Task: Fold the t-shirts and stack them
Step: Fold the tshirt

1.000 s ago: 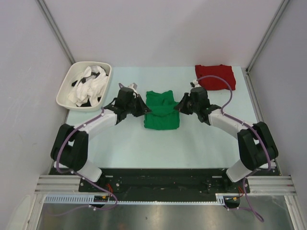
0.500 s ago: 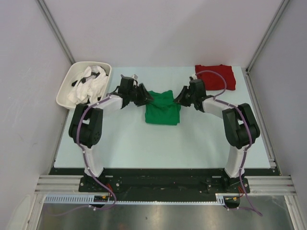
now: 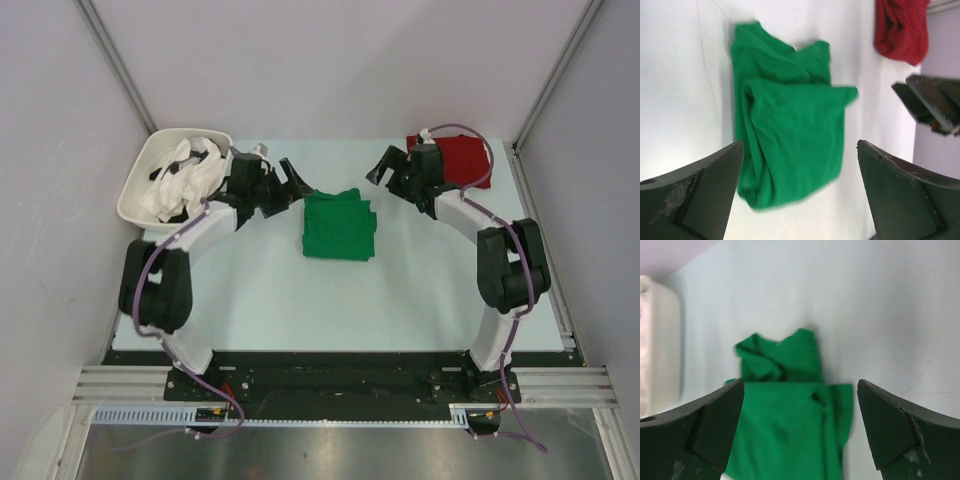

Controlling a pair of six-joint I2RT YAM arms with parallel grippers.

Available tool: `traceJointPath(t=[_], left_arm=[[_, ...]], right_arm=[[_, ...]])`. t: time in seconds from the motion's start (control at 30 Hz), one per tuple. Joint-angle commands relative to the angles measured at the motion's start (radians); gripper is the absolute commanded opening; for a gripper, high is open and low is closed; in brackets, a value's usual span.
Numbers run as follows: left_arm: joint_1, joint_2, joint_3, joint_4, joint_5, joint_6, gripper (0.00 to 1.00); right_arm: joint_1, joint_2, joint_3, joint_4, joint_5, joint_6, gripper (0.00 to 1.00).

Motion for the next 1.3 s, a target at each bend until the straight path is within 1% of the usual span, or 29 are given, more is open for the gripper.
traceJointPath(t=[0.0, 0.03, 0.07, 0.1, 0.13, 0.17, 0.2, 0.23, 0.27, 0.3, 0.33, 0.4, 0.43, 0.6, 0.73, 0.83, 0.97, 1.17, 1.27], left_arm=[[-0.051, -0.266, -0.166, 0.051, 0.022, 0.006, 1.00], [-0.059, -0.299, -0.247, 0.108, 0.042, -0.002, 1.00], [-0.071, -0.320, -0.285, 0.166, 0.063, -0.014, 1.00], [-0.074, -0.342, -0.341, 0.215, 0.145, -0.016, 1.00], [-0.079, -0.340, -0.357, 0.291, 0.181, -0.016, 1.00], [-0.085, -0.331, -0.366, 0.312, 0.203, -0.016, 1.00], [-0.089, -0.313, -0.384, 0.338, 0.255, -0.016, 1.00], [-0.094, -0.301, -0.397, 0.405, 0.269, -0.017, 1.00], [-0.103, -0.291, -0.408, 0.439, 0.284, -0.020, 1.00], [-0.106, -0.282, -0.430, 0.477, 0.313, -0.025, 1.00], [-0.112, -0.256, -0.440, 0.545, 0.321, -0.036, 1.00], [-0.114, -0.229, -0.457, 0.629, 0.338, -0.053, 1.00], [-0.117, -0.204, -0.458, 0.649, 0.341, -0.057, 1.00], [-0.116, -0.106, -0.451, 0.749, 0.359, -0.056, 1.00], [-0.117, 0.007, -0.454, 0.815, 0.364, -0.057, 1.00], [-0.117, 0.064, -0.475, 0.873, 0.359, -0.071, 1.00], [-0.120, 0.149, -0.515, 0.938, 0.350, -0.091, 1.00], [-0.120, 0.178, -0.498, 0.926, 0.353, -0.080, 1.00], [-0.125, 0.147, -0.498, 0.914, 0.372, -0.082, 1.00]], right_arm=[[0.058, -0.155, -0.001, -0.023, -0.113, -0.051, 1.00], [0.064, -0.161, -0.003, -0.025, -0.153, -0.047, 1.00], [0.076, -0.164, -0.001, -0.025, -0.225, -0.041, 1.00], [0.079, -0.161, -0.001, -0.012, -0.259, -0.015, 1.00], [0.083, -0.158, -0.001, 0.004, -0.296, -0.002, 1.00], [0.083, -0.140, -0.001, 0.029, -0.383, 0.014, 1.00], [0.083, -0.131, -0.001, 0.079, -0.423, 0.063, 1.00], [0.083, -0.120, -0.001, 0.109, -0.460, 0.084, 1.00], [0.080, -0.105, 0.003, 0.168, -0.539, 0.110, 1.00], [0.081, -0.076, 0.008, 0.190, -0.566, 0.132, 1.00], [0.080, -0.060, 0.011, 0.207, -0.598, 0.170, 1.00], [0.080, -0.017, 0.016, 0.264, -0.626, 0.195, 1.00], [0.080, -0.003, 0.016, 0.279, -0.649, 0.218, 1.00], [0.080, 0.112, 0.016, 0.416, -0.698, 0.284, 1.00], [0.067, 0.216, 0.016, 0.512, -0.714, 0.318, 0.99], [0.052, 0.291, 0.016, 0.566, -0.723, 0.328, 0.98], [0.040, 0.362, 0.016, 0.588, -0.721, 0.322, 0.98], [0.012, 0.411, 0.016, 0.598, -0.714, 0.308, 0.98], [0.006, 0.388, 0.016, 0.611, -0.732, 0.327, 0.99]])
